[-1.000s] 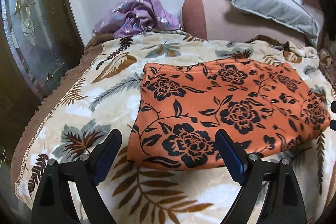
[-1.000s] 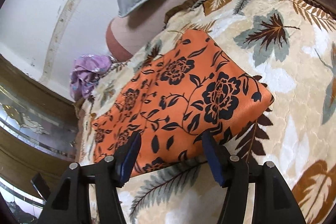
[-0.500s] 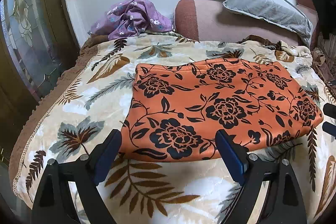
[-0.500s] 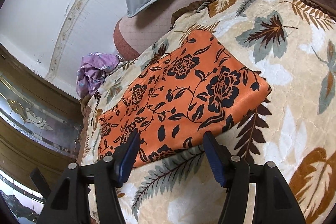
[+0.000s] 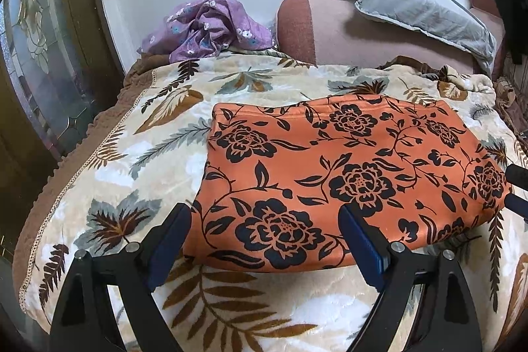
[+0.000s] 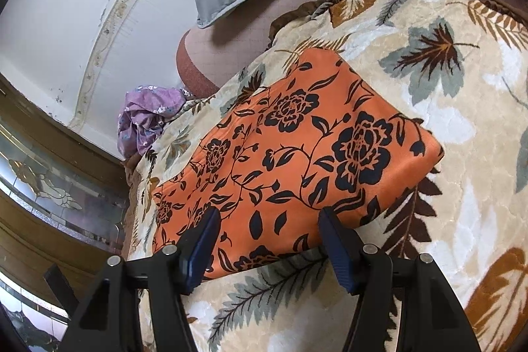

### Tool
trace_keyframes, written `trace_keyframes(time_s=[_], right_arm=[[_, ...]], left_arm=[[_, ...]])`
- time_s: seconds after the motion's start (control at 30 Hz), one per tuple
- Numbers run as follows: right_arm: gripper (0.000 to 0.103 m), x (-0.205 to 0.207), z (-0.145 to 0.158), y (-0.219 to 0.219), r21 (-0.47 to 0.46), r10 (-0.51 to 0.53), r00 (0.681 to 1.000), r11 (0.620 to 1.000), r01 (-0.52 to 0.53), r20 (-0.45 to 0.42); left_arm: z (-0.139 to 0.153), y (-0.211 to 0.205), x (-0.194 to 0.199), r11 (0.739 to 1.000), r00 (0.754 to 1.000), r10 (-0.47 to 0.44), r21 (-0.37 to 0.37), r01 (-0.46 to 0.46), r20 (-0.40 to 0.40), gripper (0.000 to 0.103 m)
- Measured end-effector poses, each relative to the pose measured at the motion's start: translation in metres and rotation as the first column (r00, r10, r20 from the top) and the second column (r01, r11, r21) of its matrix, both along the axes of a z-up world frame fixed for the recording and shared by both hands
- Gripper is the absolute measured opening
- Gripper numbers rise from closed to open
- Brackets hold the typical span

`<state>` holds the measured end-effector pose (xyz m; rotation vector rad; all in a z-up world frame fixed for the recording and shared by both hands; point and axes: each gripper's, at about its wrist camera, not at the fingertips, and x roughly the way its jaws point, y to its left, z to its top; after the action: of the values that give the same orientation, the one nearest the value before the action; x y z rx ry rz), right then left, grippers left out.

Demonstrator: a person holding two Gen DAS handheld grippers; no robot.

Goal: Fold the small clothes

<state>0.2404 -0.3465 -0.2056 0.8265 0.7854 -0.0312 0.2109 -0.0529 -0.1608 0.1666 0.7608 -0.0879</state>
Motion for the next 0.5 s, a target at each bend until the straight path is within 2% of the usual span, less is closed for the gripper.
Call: trace_keyframes(time_s=[0.1, 0.2, 0.27, 0.33, 0.4, 0.5], right_arm=[[0.066, 0.003, -0.001, 0.0, -0.018, -0.002, 1.0, 1.0, 0.002, 0.002], [0.066, 0.006, -0.007, -0.005, 0.057, 0.005, 1.0, 0.998, -0.005, -0.009], [0.066, 0.007, -0.012, -0.008, 0.113, 0.018, 1.0, 0.993, -0.015, -0.024], [0.066, 0.01, -0.023, -0.012, 0.206, 0.04, 0.998, 0.978, -0.028, -0.056], [0.066, 0.01, -0.033, -0.013, 0.283, 0.054, 0.995, 0.959, -0.03, -0.078], [0.066, 0.006, -0.046, -0.013, 0.38, 0.073, 0.992, 0.925, -0.029, -0.103]], left_arm=[[-0.002, 0.0, 0.002, 1.0, 1.0, -0.001, 0.013, 0.001, -0.002, 0.091], [-0.007, 0.002, 0.006, 1.0, 1.0, -0.001, 0.009, 0.002, -0.025, 0.091], [-0.013, 0.005, 0.01, 0.999, 0.997, -0.013, -0.031, 0.01, -0.081, 0.091], [-0.023, 0.011, 0.014, 0.99, 0.98, -0.051, -0.137, 0.025, -0.193, 0.091], [-0.036, 0.018, 0.017, 0.966, 0.948, -0.102, -0.258, 0.021, -0.301, 0.091], [-0.047, 0.026, 0.019, 0.934, 0.912, -0.136, -0.358, -0.013, -0.388, 0.091]])
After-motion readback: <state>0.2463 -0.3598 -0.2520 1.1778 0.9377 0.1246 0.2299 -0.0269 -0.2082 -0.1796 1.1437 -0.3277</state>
